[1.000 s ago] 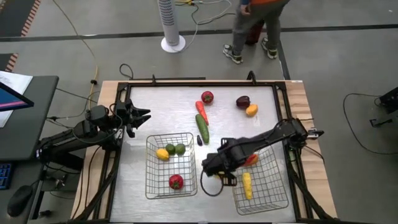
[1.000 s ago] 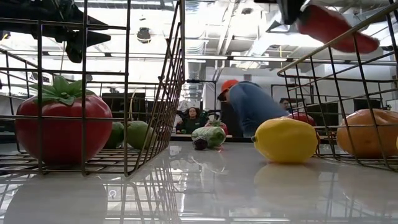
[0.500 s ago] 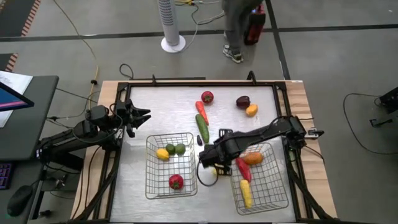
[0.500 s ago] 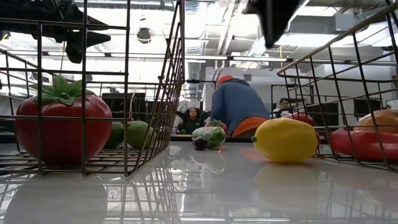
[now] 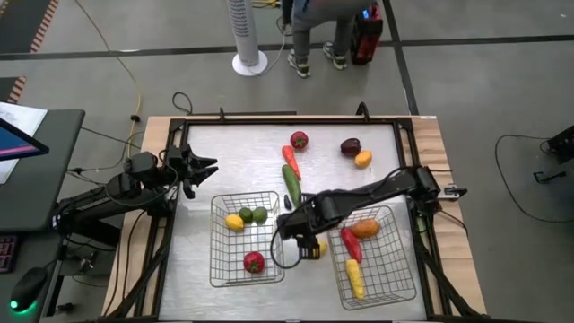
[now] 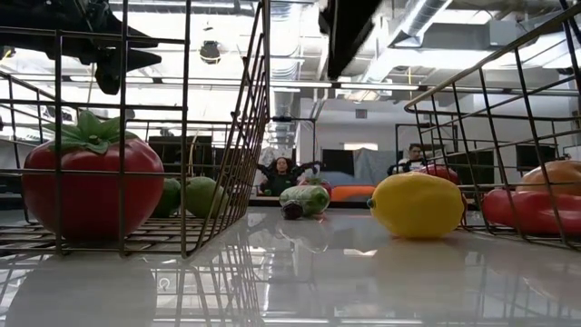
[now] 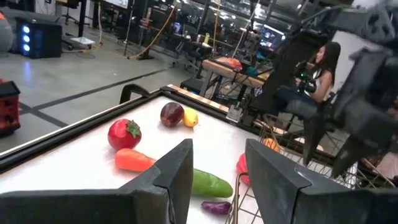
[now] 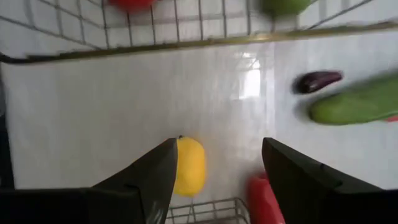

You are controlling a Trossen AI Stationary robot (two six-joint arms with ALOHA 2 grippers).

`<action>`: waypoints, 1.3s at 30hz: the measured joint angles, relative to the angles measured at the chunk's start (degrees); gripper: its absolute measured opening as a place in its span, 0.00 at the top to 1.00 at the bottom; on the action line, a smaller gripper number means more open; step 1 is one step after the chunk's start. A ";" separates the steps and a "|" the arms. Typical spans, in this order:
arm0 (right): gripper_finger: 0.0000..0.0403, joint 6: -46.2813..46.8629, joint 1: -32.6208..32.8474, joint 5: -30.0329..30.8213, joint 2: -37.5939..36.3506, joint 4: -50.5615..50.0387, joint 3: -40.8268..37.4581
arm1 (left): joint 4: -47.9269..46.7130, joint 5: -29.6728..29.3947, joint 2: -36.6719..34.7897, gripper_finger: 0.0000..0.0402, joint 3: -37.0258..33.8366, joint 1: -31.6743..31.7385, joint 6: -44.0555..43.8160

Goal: Sort produce into baskets
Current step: Put the yellow lemon into the left wire basket

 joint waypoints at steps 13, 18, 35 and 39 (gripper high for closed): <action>0.34 4.69 3.96 -3.22 0.04 8.80 -10.96 | 0.15 -0.70 0.00 0.67 0.00 0.02 -0.88; 0.34 5.45 4.08 -3.08 0.04 9.92 -11.60 | 0.13 -0.74 0.01 0.67 0.00 0.01 -0.88; 0.34 0.13 3.75 -4.55 10.96 -0.86 -10.15 | -0.11 -0.72 0.01 0.67 0.00 0.01 -0.87; 0.34 -0.05 3.82 -4.58 11.67 -1.18 -10.08 | -0.12 -0.70 0.01 0.67 0.00 0.01 -0.86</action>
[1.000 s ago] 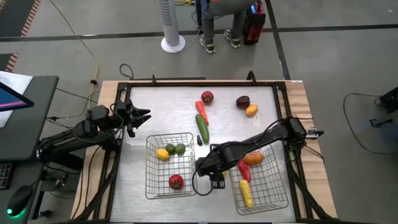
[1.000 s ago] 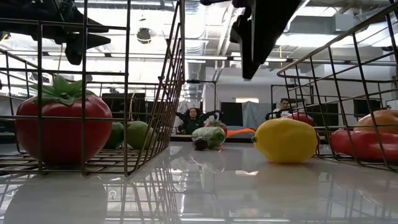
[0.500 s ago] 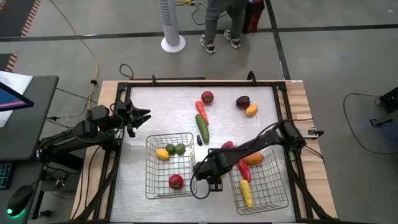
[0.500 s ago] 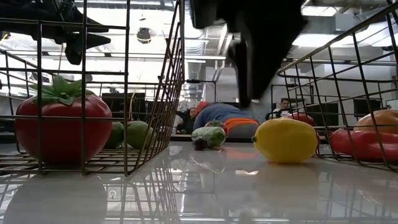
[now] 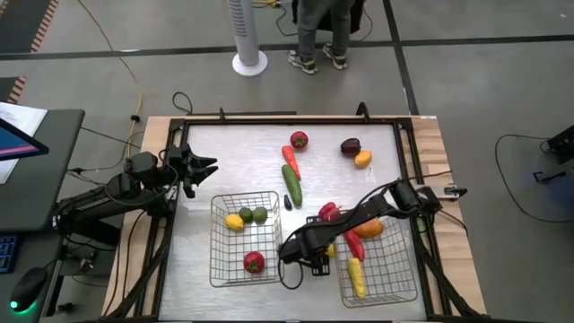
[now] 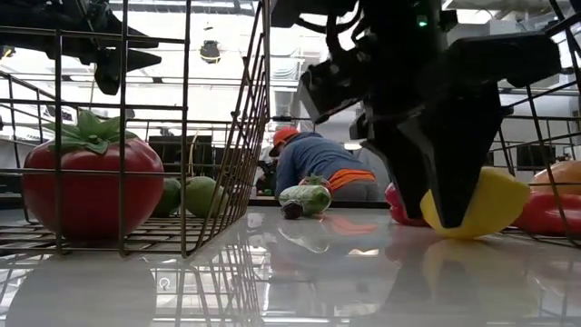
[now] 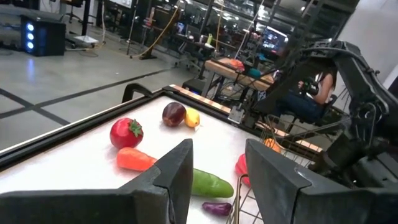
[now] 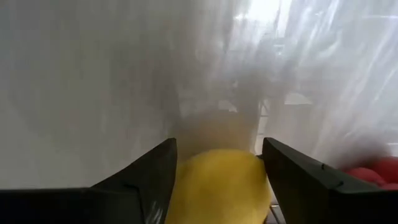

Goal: Sort produce into baskets
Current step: Put the yellow lemon into the left wire basket

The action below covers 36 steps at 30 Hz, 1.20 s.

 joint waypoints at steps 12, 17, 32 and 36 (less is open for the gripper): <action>0.34 -3.11 -1.55 6.03 0.48 -1.81 3.07 | 0.02 0.02 0.00 0.67 0.00 0.01 0.31; 0.34 -3.87 -1.14 6.68 0.35 -2.75 10.63 | 0.00 0.04 0.00 0.67 0.00 -0.01 0.35; 0.34 -13.88 3.17 5.95 1.40 -10.05 11.02 | 0.00 0.66 -0.02 0.67 0.00 0.00 0.07; 0.34 -14.04 3.11 1.68 1.45 -9.79 10.07 | 0.00 0.57 0.00 0.67 0.00 -0.01 0.02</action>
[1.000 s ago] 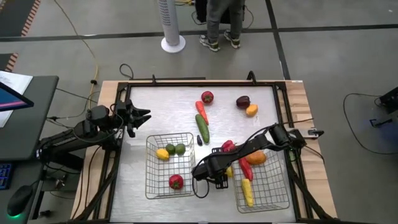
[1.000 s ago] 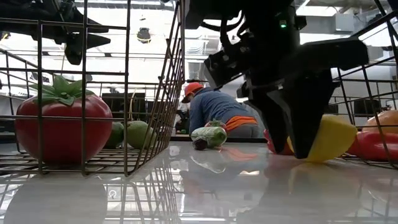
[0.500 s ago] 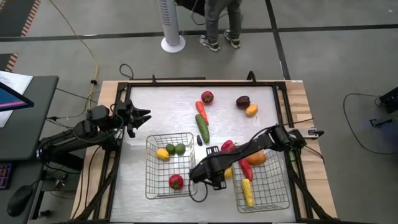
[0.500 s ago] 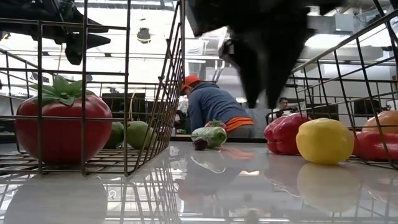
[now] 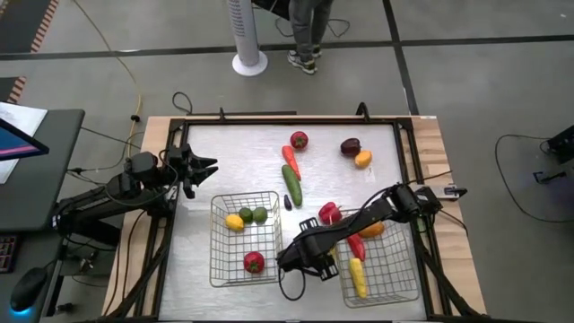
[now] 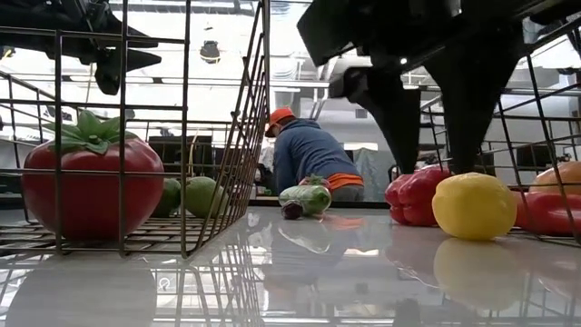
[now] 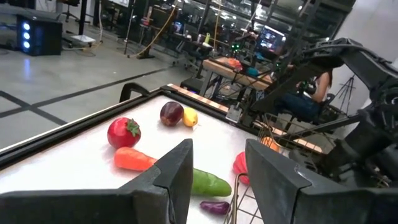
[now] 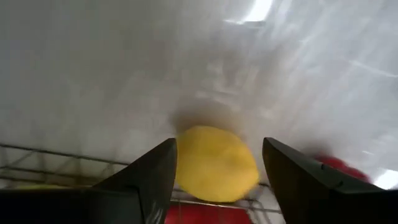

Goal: Sort produce into baskets
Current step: Put the yellow lemon into the left wire basket

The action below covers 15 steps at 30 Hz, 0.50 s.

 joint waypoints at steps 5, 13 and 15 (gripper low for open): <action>0.31 -0.74 0.19 -2.95 0.15 1.02 -1.66 | 0.00 0.00 -0.02 0.67 0.00 0.01 0.21; 0.10 -5.72 0.01 2.95 0.01 0.47 -1.86 | -0.02 0.04 -0.01 0.67 0.00 0.00 0.17; 0.06 -7.86 0.43 5.10 0.00 0.99 -2.58 | 0.00 0.04 0.00 0.67 0.00 0.00 0.17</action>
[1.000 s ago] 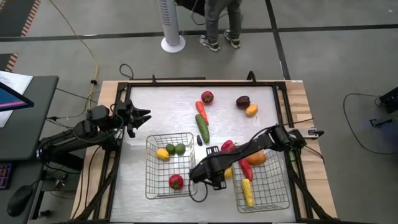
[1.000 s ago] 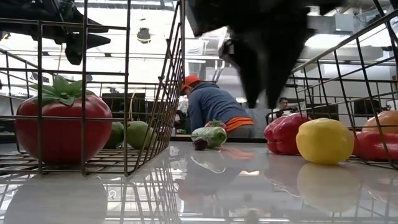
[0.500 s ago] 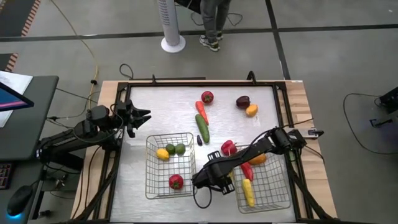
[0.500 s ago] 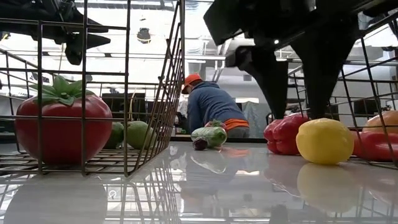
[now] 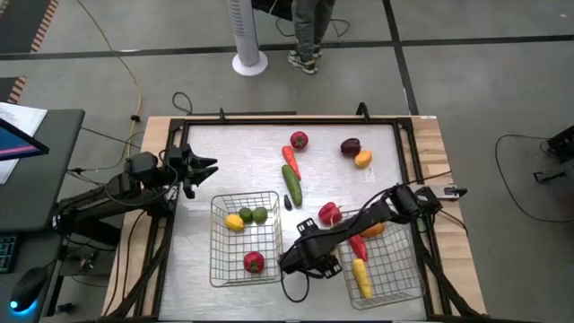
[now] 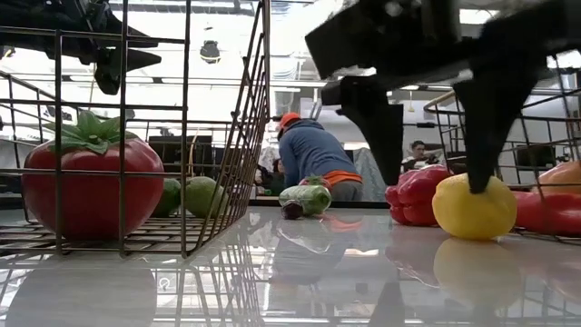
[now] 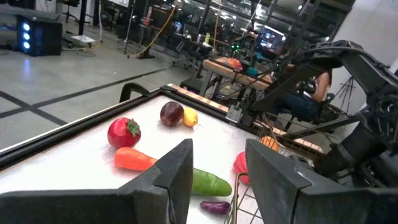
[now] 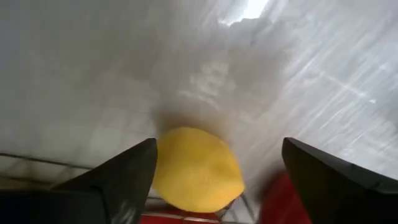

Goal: Sort produce into baskets
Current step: Put the yellow lemon into the left wire basket

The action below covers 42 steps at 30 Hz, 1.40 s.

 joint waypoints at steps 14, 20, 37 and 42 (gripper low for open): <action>0.07 -6.66 -1.12 11.70 0.06 0.86 -4.90 | -0.04 0.02 0.00 0.67 0.00 0.00 -0.13; 0.09 -6.62 -4.53 20.64 0.04 0.88 -5.04 | -0.04 0.04 0.00 0.67 0.00 0.00 -0.15; 0.14 6.59 -5.97 8.47 0.01 -3.53 4.24 | -1.18 -0.48 -0.01 0.67 0.00 0.00 0.36; 0.16 14.21 -5.24 0.14 0.01 -6.41 4.60 | -1.15 -0.50 0.00 0.67 0.00 0.00 -0.27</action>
